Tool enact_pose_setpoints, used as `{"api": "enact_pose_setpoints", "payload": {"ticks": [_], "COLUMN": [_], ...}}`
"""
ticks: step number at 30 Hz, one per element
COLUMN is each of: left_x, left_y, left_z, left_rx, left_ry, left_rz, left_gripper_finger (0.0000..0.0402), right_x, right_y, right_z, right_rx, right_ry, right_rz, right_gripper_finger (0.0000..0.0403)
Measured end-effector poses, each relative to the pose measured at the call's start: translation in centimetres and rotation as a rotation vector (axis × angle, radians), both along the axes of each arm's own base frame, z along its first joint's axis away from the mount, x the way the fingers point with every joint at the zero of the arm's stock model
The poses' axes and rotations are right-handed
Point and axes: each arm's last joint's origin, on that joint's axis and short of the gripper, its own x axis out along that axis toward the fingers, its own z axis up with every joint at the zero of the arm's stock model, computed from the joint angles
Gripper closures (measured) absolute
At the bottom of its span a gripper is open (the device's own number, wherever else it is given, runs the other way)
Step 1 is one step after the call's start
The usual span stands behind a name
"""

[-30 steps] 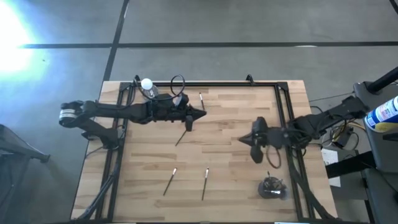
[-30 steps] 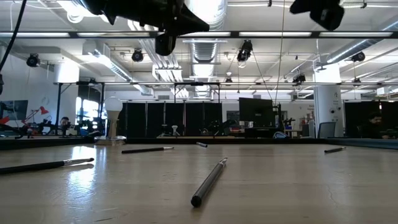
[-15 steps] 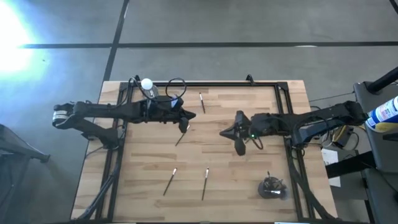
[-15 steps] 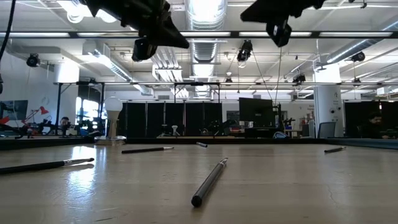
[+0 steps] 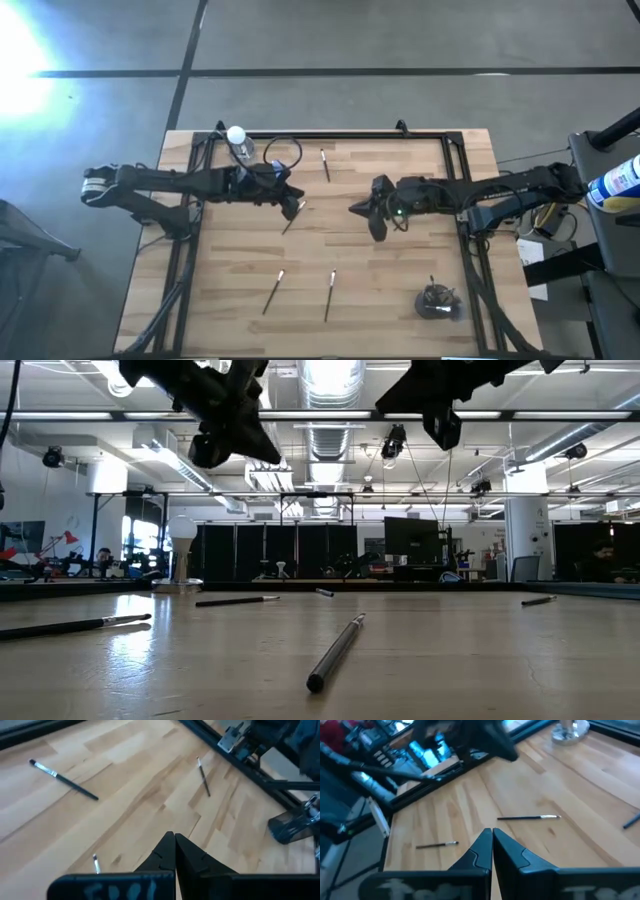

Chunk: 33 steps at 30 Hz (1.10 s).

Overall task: Put items in baskets/containers
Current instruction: Put the liner brush into the brush holder

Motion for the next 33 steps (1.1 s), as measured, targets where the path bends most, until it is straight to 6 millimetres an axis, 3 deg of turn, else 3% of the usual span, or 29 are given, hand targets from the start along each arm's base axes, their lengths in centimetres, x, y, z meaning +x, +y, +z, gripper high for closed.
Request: {"api": "enact_pose_setpoints", "payload": {"ticks": [8,17,22,33], "left_x": [0.0,2.1,3.3,4.9], "left_y": [0.2,0.9,1.6,2.5], "left_z": [-4.4,-8.7,-11.3,-13.9], "left_rx": [-0.144,-0.147,-0.108,-0.09], "left_ry": [0.1,0.268,0.348,0.376], "left_rz": [0.169,0.236,0.293,0.299], "left_gripper_finger": [0.0391,0.0304,0.028,0.0276], "right_x": [0.0,0.0,0.0,0.0], "right_y": [-0.5,-0.7,-0.7,-0.7], "right_z": [0.0,0.0,0.0,-0.1], "right_rx": [0.009,-0.002,-0.003,0.0], "right_ry": [0.008,0.008,0.009,0.009], "right_rz": [-0.033,-0.045,-0.046,-0.045], "right_gripper_finger": [0.0394,0.0394,0.0394,0.0394]}}
